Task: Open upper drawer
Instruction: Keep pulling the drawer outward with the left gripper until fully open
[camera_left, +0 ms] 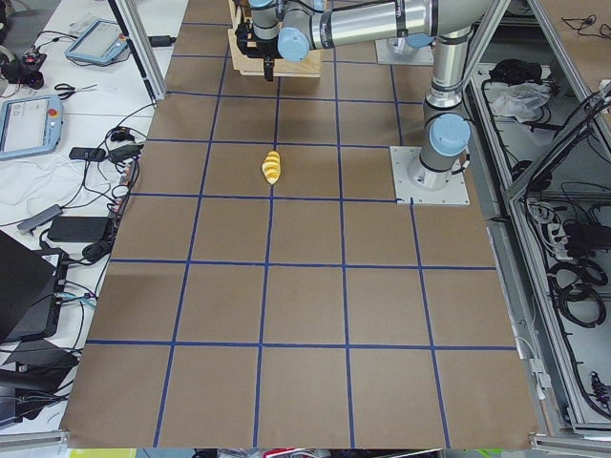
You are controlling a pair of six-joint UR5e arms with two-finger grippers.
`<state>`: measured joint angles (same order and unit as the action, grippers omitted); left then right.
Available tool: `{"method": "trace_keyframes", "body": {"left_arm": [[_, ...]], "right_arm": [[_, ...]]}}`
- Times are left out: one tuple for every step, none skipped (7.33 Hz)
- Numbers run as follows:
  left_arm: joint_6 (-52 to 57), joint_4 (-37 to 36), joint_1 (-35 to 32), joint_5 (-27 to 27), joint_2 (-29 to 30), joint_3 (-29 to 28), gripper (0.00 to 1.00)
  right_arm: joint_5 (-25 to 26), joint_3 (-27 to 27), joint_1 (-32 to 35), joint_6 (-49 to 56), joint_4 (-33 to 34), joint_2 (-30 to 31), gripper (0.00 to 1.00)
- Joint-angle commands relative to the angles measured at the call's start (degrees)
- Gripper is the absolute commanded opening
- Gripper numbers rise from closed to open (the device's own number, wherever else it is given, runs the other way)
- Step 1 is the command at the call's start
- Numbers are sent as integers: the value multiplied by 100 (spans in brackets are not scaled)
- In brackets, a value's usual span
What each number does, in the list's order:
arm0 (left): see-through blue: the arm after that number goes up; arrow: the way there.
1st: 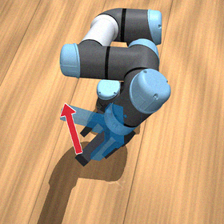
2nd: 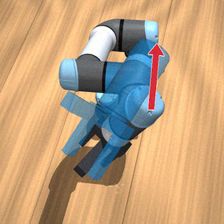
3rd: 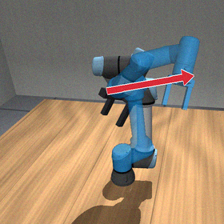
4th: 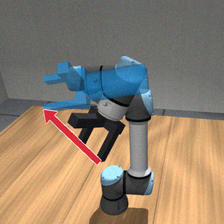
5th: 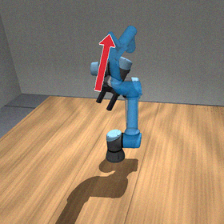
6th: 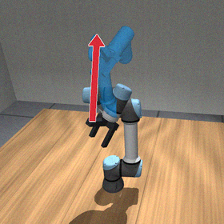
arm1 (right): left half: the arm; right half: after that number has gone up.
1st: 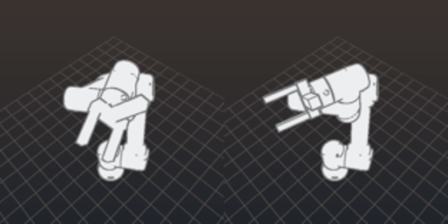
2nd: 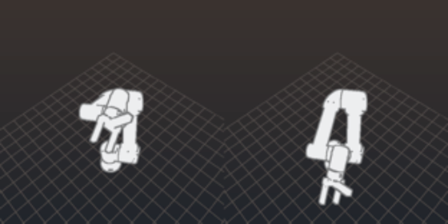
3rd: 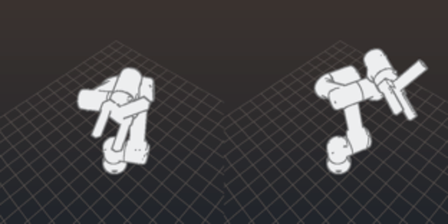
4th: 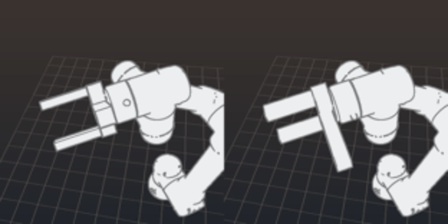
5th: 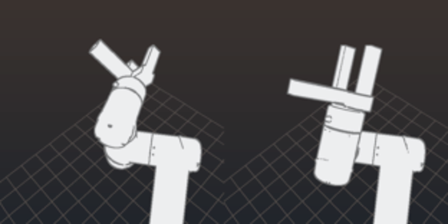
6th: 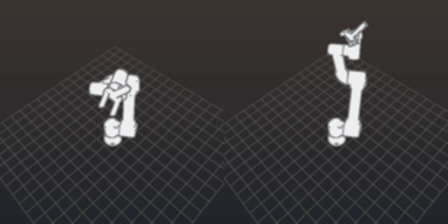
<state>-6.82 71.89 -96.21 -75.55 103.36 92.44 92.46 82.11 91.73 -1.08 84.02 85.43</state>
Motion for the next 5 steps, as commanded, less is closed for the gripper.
{"method": "trace_keyframes", "body": {"left_arm": [[145, 27, 154, -56, -35, 20, 100], [207, 62, 233, -56, -79, 20, 100], [208, 123, 295, -56, -122, 20, 100], [260, 219, 322, -65, -166, 20, 100], [313, 246, 400, -65, -193, 20, 100]], "right_arm": [[0, -2, 3, 2, 0, 0, 100], [0, -2, 3, -6, 0, 0, 100], [0, -2, 3, -6, 0, 0, 100], [0, 7, 3, -6, 0, 0, 100], [0, -2, 3, 2, 0, 0, 100]]}}
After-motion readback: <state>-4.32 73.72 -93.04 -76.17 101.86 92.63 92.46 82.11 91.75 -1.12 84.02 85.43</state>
